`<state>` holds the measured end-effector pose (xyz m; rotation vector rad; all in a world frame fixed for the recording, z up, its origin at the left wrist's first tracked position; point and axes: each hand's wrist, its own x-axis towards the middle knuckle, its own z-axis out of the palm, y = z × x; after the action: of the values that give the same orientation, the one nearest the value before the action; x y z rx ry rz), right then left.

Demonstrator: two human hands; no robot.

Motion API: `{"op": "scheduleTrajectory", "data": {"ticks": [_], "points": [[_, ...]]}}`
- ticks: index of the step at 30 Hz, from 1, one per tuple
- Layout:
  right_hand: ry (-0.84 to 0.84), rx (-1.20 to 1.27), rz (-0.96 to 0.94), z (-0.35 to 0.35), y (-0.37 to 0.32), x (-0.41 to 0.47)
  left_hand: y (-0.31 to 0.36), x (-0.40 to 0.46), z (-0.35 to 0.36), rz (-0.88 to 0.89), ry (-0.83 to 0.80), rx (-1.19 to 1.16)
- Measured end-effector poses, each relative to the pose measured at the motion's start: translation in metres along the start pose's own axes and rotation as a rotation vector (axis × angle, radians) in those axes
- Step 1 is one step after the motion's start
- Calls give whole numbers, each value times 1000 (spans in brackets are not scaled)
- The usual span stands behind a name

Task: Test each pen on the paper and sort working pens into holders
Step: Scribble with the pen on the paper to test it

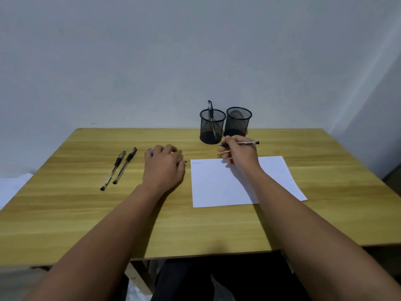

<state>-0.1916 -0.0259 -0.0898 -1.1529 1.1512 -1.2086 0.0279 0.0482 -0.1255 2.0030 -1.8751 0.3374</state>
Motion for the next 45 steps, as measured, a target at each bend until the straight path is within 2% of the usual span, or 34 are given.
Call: {"op": "scheduleTrajectory", "data": {"ticks": [5,13,17,20,23,27,40,45], "points": [[-115,43,-70,22,22,1,4,-4,3,217,-71,-105],[-84,-164,-101,28,44,19,1,-9,8,243,-94,-11],[-102,-146,-258,24,33,12,4,-8,6,246,-93,-9],[-102,-421,-484,11,26,9,4,-10,6,223,-87,-38],[-214,-748,-635,2,29,7,6,-10,4,210,-102,-37],[-367,-964,-606,-4,32,4,8,-11,1,207,-114,-39],[-395,-810,-566,-2,25,11,7,-13,-1,264,-49,-34],[-364,-856,-538,-6,38,9,5,-11,4,259,-84,-58]]}}
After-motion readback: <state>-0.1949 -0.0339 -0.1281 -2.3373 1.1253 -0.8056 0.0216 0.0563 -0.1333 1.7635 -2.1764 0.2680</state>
